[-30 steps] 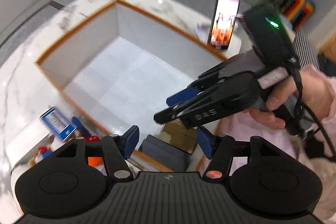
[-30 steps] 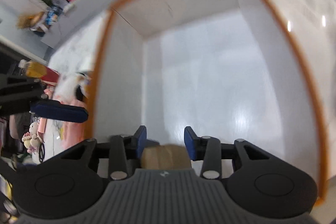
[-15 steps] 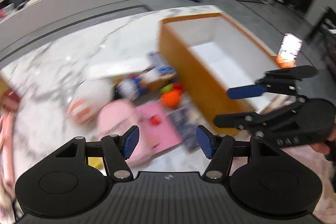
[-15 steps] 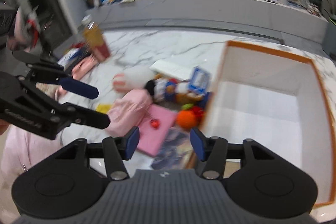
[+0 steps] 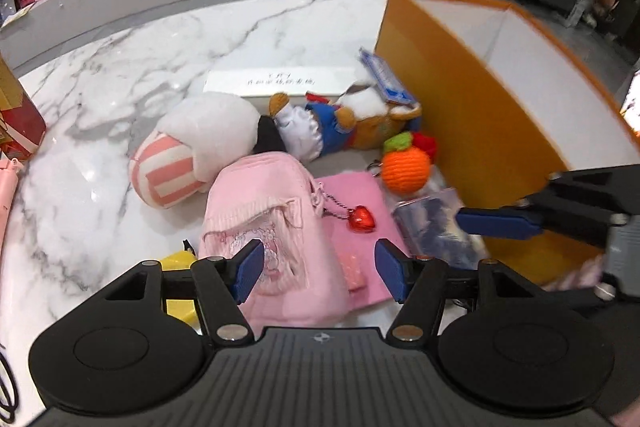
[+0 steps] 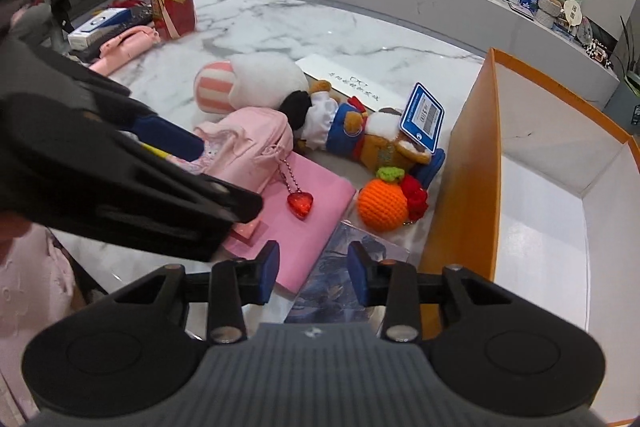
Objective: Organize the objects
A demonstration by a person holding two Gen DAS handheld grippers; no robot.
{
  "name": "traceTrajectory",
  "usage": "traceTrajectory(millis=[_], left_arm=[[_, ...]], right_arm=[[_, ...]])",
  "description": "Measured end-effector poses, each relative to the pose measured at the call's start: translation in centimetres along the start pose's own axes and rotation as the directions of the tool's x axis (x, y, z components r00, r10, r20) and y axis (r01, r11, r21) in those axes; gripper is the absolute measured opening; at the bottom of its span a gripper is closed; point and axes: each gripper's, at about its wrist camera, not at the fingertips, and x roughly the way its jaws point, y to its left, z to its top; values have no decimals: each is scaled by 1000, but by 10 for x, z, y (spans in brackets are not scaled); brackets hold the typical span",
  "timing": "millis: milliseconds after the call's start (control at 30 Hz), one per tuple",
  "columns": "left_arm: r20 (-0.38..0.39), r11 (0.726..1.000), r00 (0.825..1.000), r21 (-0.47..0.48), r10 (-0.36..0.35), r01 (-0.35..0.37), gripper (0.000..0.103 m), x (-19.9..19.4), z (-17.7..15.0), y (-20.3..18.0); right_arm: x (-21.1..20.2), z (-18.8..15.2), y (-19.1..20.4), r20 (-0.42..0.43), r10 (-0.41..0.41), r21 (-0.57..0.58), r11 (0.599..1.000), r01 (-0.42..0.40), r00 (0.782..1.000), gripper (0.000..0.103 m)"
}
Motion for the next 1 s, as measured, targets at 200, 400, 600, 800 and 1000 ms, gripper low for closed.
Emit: traceTrajectory(millis=[200, 400, 600, 800, 1000], left_arm=[[-8, 998, 999, 33, 45, -45, 70, 13, -3, -1], [27, 998, 999, 46, 45, -46, 41, 3, -10, 8], [77, 1000, 997, -6, -19, 19, 26, -19, -17, 27], [89, 992, 994, -100, -68, 77, 25, -40, -32, 48], [100, 978, 991, -176, -91, 108, 25, -55, -51, 55]], right_arm=[[7, -2, 3, -35, -29, -41, 999, 27, 999, 41], [19, -7, 31, -93, -143, -143, 981, 129, 985, 67], [36, -22, 47, -123, -270, -252, 939, 233, 955, 68], [36, -17, 40, -154, -277, -175, 952, 250, 948, 54], [26, -25, 54, -89, -316, -240, 927, 287, 945, 13]])
